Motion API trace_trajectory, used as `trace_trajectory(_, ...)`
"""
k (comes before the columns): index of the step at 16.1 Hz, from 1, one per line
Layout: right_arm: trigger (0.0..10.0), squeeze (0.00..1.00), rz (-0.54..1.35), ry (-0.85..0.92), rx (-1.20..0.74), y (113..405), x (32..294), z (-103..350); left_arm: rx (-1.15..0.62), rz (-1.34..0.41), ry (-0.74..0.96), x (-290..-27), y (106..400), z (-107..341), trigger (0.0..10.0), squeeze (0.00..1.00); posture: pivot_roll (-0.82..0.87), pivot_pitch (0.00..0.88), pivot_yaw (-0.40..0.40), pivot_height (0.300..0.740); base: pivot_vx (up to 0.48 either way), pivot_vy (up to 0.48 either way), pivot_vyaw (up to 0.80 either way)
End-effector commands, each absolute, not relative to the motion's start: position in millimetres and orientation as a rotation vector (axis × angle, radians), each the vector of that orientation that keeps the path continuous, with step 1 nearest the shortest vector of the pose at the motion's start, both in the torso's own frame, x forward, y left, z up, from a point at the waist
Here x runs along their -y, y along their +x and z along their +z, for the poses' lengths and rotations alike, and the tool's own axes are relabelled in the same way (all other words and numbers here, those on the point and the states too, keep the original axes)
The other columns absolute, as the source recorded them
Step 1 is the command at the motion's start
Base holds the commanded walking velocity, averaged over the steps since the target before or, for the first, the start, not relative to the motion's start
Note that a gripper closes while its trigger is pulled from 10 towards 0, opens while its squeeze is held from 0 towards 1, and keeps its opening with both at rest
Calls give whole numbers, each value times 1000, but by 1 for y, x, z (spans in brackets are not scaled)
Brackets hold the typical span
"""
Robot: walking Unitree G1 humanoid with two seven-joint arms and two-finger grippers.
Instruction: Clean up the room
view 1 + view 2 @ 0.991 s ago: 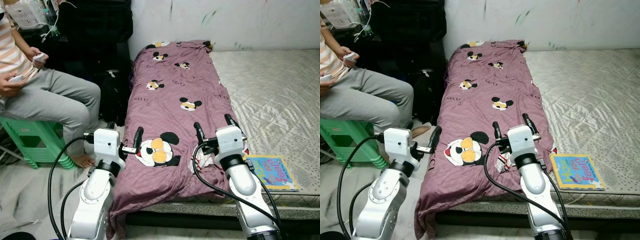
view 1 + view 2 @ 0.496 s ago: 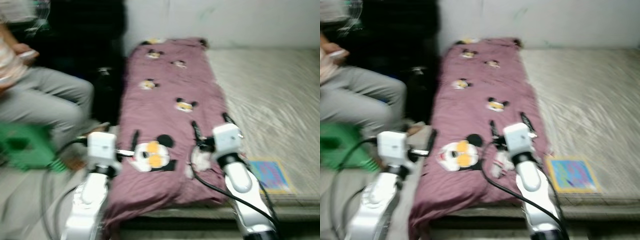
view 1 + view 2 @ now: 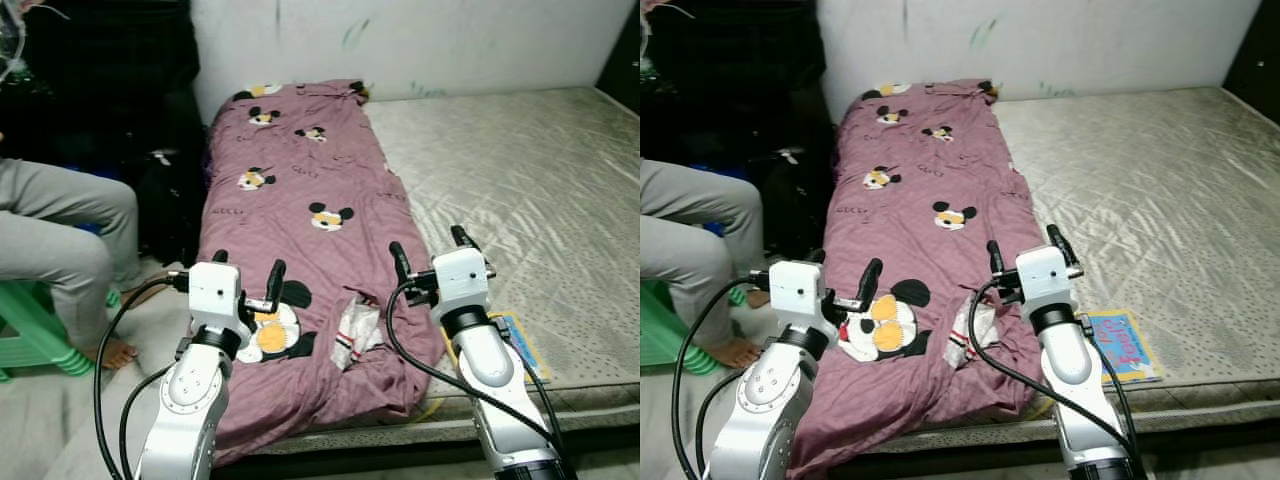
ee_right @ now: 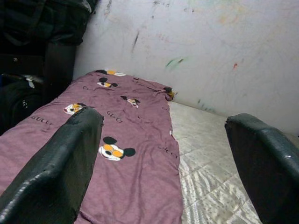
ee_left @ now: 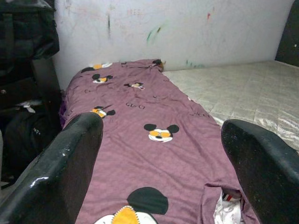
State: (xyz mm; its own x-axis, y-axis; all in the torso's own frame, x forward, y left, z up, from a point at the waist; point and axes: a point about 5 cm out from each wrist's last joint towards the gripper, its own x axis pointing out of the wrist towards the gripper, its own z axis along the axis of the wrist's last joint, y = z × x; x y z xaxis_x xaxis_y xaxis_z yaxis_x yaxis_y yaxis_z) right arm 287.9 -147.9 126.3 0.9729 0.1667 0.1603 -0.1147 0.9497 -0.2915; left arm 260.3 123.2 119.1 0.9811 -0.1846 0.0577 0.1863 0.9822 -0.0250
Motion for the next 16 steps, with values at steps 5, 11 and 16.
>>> trace_trajectory(5, 10000, 0, 142, -289, 188, 289, 146, 126, 56, -205, -23, -124, 262, 123, 10000, 0, -106, 41, 50, 740, 0, -177, 0)
trace_trajectory(11, 10000, 0, 140, -289, 198, 292, 146, 128, 63, -212, -25, -123, 267, 125, 10000, 0, -109, 24, 48, 740, 0, -437, 0)
trace_trajectory(16, 10000, 0, 158, -304, 206, 294, 144, 129, 65, -214, -28, -122, 267, 125, 10000, 0, -106, 20, 43, 740, 0, -480, 0)
